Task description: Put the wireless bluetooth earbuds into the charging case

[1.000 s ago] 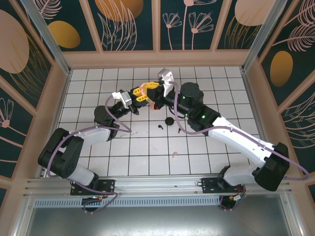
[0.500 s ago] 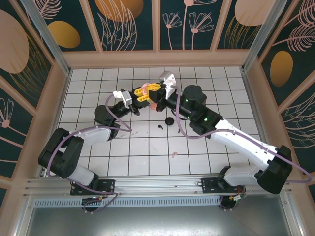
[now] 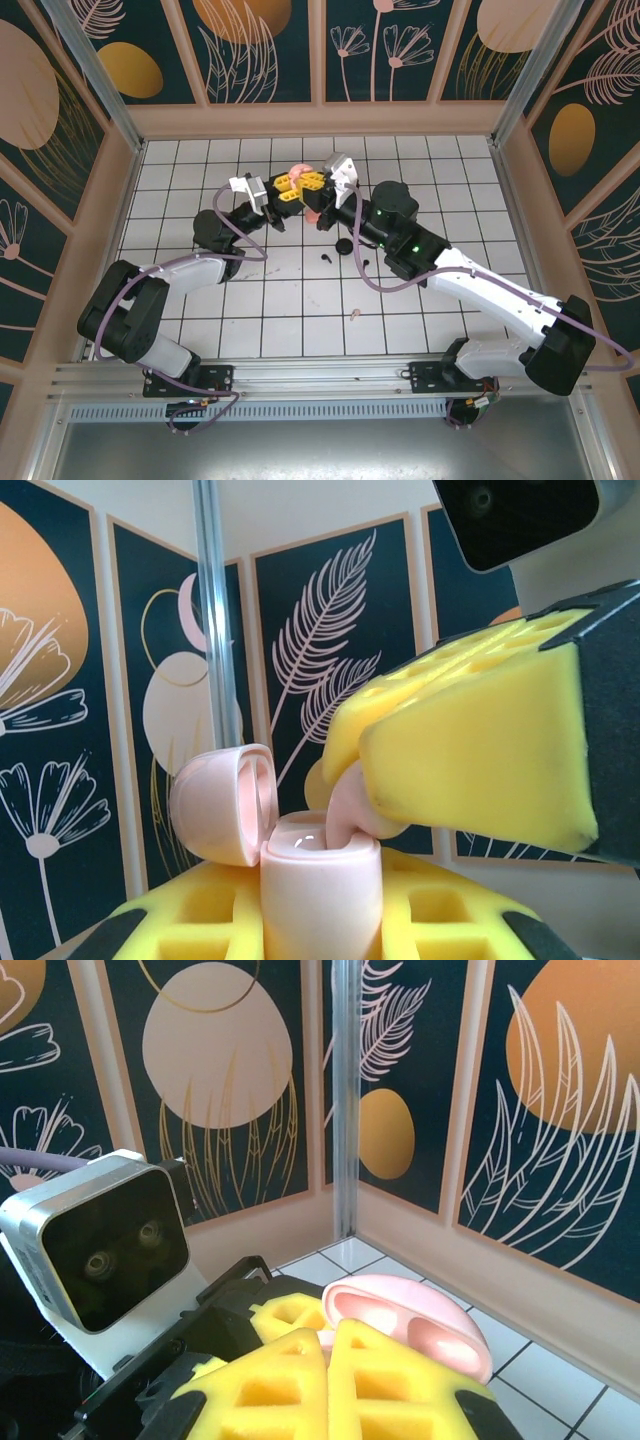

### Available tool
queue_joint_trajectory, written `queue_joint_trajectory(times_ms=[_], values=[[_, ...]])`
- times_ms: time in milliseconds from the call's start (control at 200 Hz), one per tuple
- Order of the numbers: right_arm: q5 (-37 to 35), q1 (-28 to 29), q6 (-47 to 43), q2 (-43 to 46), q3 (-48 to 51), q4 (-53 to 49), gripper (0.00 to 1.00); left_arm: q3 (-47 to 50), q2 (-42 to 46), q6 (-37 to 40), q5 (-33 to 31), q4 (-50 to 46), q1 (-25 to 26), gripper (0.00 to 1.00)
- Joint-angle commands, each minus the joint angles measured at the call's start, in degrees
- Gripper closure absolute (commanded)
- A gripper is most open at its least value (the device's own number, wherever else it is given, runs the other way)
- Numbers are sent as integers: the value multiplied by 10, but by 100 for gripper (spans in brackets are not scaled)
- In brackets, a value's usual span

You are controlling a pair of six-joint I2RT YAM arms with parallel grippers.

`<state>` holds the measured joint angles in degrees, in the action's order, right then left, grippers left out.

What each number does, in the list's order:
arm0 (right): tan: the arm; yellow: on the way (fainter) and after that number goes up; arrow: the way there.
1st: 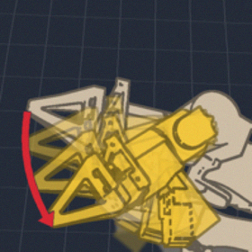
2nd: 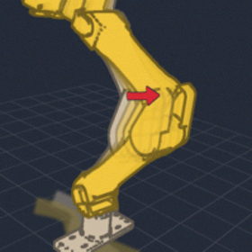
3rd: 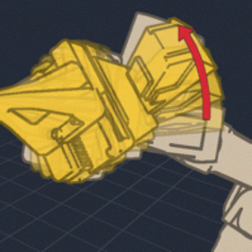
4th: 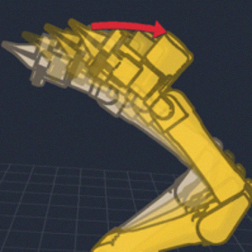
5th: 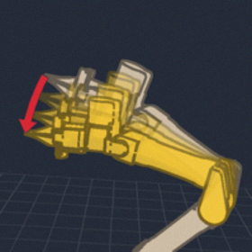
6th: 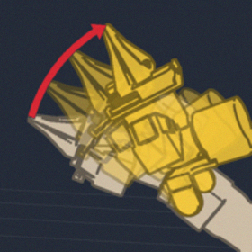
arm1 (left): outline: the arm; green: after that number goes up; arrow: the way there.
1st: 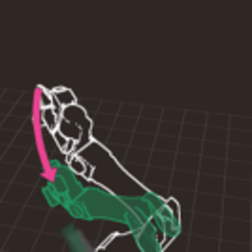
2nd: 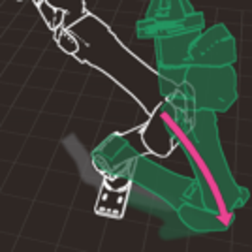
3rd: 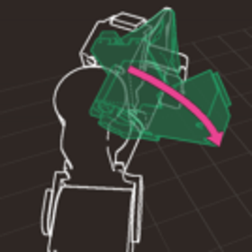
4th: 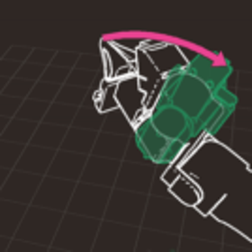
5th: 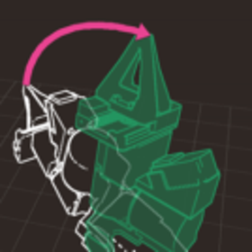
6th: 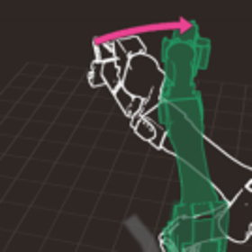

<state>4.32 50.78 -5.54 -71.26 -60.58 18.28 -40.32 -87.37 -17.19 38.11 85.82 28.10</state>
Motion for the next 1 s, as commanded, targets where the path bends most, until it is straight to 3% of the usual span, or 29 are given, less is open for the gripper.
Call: queue_joint_trajectory(times_ms=[0,195,671,876,951,996], values=[[-13,10,-5,7,29,-45,91,-35,18,-20,-52,43,-3,100],[-32,8,4,10,23,-40,67,-34,18,-17,-57,33,-2,100],[-5,5,63,31,-7,-66,23,-16,-1,0,-64,35,0,100],[-24,-8,108,57,-26,-99,24,-7,-7,6,-64,43,0,100],[-35,-24,135,62,-51,-145,32,-1,-8,12,-61,44,0,100],[-44,-32,153,64,-65,-169,43,3,-9,15,-61,42,0,100]])
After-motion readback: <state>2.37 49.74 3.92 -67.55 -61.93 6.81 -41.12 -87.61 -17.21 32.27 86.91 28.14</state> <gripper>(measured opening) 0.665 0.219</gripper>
